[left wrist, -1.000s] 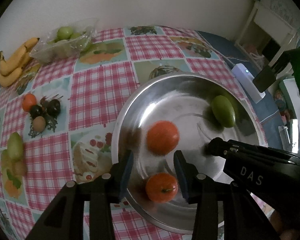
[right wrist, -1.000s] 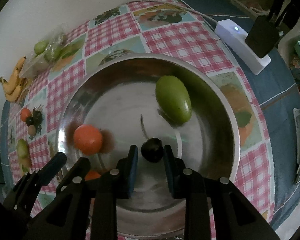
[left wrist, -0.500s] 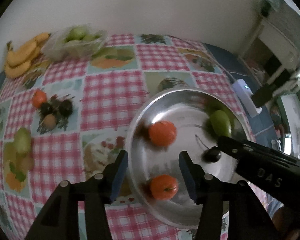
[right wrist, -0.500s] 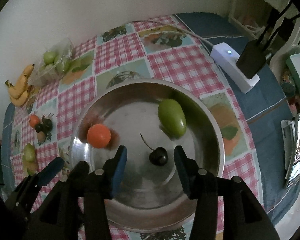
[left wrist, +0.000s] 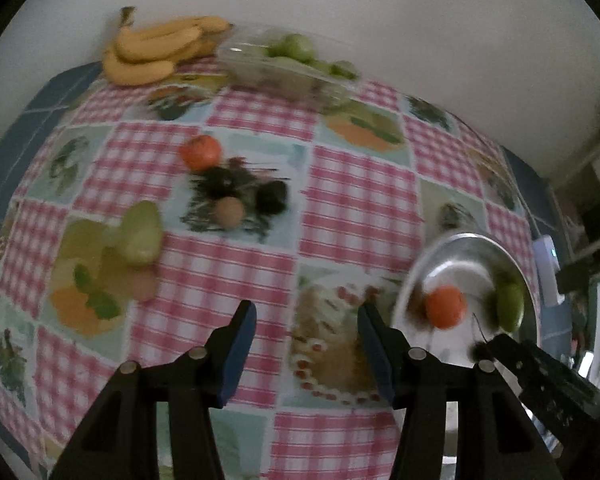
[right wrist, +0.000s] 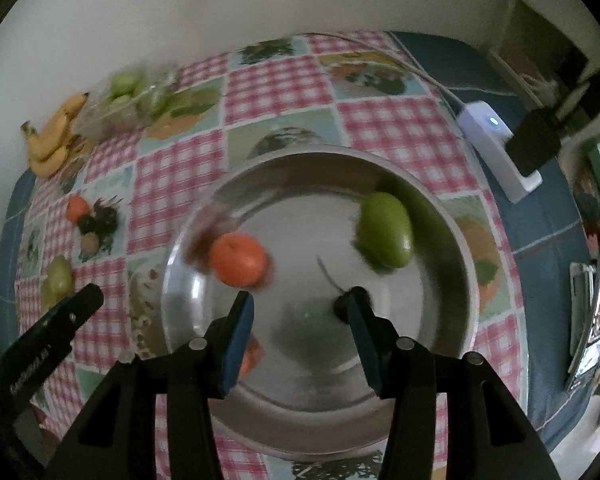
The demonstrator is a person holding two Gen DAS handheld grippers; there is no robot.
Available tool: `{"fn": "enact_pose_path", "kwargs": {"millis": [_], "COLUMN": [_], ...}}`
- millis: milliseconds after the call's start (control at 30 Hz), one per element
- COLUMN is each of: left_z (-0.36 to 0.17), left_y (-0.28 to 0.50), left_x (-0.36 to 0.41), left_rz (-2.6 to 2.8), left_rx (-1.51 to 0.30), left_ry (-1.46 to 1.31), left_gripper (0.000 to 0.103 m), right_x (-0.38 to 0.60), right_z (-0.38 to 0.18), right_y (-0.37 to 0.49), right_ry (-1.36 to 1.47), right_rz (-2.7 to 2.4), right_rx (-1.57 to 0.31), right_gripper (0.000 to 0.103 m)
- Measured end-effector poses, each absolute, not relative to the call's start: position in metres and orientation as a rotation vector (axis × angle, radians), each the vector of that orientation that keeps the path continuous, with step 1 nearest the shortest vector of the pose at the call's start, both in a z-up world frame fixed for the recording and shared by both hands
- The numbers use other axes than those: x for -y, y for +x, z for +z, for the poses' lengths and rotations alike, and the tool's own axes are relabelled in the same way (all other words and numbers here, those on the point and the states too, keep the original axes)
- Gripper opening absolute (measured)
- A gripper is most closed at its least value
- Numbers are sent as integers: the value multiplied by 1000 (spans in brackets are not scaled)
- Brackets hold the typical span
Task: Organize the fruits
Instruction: 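Move the left tool to the light green pear while the right tool approaches the brown round fruit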
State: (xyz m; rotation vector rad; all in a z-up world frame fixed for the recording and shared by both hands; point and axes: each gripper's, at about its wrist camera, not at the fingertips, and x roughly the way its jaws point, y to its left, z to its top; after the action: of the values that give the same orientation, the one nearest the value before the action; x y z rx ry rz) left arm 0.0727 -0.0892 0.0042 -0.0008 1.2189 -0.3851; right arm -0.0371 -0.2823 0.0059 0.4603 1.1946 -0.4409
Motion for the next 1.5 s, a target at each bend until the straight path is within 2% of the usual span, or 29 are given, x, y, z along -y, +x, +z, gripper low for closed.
{"fn": "enact_pose_path", "kwargs": {"millis": [300,333,433,533,667,800,1167,1500], "left_z": [5,5,1,-4,-8,-11,-10,-7], "left_y": [76,76,76,77,78,80,80,83], "left_x": [74,74,74,71,66,61,55,44], "left_rz": [-348,-346,-333,-305,-270,-240,-196,-183], "left_rx": [-1227,-1230,-1241,-1257,-1262,-1256,-1226,-1215], "left_ry": [-35,-33,-21,-16,-18,-26,-13,-45], "left_gripper": [58,59,62,71,78,94,103,103], "right_x": [264,265,266,267,267,267,263,258], "right_z": [10,9,3,-2,-10,-12,-16,-7], "right_y": [-28,-28,-27,-27,-27,-27,-24,-24], "right_ry": [404,404,397,387,390,389,399,424], "right_rz": [-403,-404,-422,-430,-428,-421,-399,-376], "right_rx": [-1193,-1195,-1207,-1221,-1237,-1230,-1229,-1188], "right_gripper": [50,53,70,70,81,84,103,103]}}
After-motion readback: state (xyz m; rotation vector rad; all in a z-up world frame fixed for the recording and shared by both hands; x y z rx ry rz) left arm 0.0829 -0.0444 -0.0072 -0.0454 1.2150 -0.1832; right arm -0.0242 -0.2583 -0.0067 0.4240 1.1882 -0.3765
